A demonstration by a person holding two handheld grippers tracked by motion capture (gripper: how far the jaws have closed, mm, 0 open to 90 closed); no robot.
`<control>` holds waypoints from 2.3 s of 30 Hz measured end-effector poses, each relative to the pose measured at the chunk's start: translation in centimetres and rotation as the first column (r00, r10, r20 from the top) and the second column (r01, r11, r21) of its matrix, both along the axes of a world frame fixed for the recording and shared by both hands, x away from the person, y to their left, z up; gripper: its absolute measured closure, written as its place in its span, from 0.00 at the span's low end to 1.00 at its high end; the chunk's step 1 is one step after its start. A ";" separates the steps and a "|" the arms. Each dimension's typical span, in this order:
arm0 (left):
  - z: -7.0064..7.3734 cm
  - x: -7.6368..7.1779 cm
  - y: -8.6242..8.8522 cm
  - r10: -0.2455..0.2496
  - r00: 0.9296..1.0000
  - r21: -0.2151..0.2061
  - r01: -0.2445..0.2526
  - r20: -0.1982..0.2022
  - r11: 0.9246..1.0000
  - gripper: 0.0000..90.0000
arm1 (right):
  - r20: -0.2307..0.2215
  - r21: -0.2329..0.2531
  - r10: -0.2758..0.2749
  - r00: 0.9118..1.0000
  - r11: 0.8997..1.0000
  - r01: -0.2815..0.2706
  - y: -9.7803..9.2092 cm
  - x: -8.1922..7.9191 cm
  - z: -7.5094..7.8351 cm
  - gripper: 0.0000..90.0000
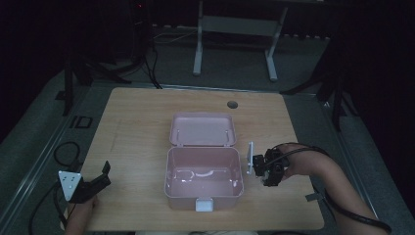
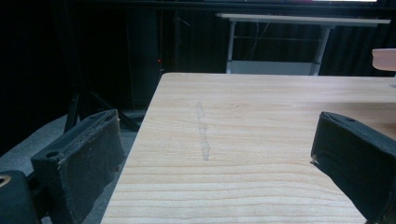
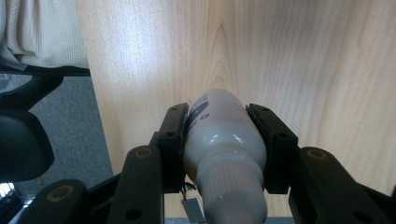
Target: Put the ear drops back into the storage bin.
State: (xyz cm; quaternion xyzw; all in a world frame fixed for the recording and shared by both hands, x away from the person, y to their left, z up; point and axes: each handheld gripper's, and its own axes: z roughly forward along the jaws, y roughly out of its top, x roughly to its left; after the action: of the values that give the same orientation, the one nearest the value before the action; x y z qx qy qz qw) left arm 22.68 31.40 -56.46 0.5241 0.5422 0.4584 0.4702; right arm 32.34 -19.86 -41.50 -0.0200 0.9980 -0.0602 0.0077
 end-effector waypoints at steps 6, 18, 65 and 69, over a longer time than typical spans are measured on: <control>0.0 0.0 0.0 0.000 1.000 0.000 0.000 0.001 1.000 0.03 | 0.011 -0.010 -0.004 1.000 1.000 0.004 0.3 0.1 1.4 0.66; 0.0 0.0 0.0 -0.001 1.000 -0.002 0.001 0.000 1.000 0.03 | 0.039 -0.020 -0.011 0.999 1.000 0.012 1.4 0.1 4.4 0.66; 0.0 0.0 0.0 -0.004 1.000 0.000 0.004 0.000 1.000 0.03 | 0.032 0.016 0.119 0.992 0.993 -0.120 9.9 -0.9 5.2 0.66; 0.0 0.0 0.0 -0.004 1.000 0.000 0.004 -0.001 1.000 0.03 | 0.030 0.029 0.138 0.990 0.990 -0.139 10.5 -1.1 5.2 0.66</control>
State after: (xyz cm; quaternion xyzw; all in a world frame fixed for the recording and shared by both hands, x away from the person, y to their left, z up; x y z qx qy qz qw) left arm 22.68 31.42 -56.45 0.5255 0.5412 0.4574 0.4709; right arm 31.20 -9.36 -36.27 -0.0881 0.9948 -0.0442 0.0259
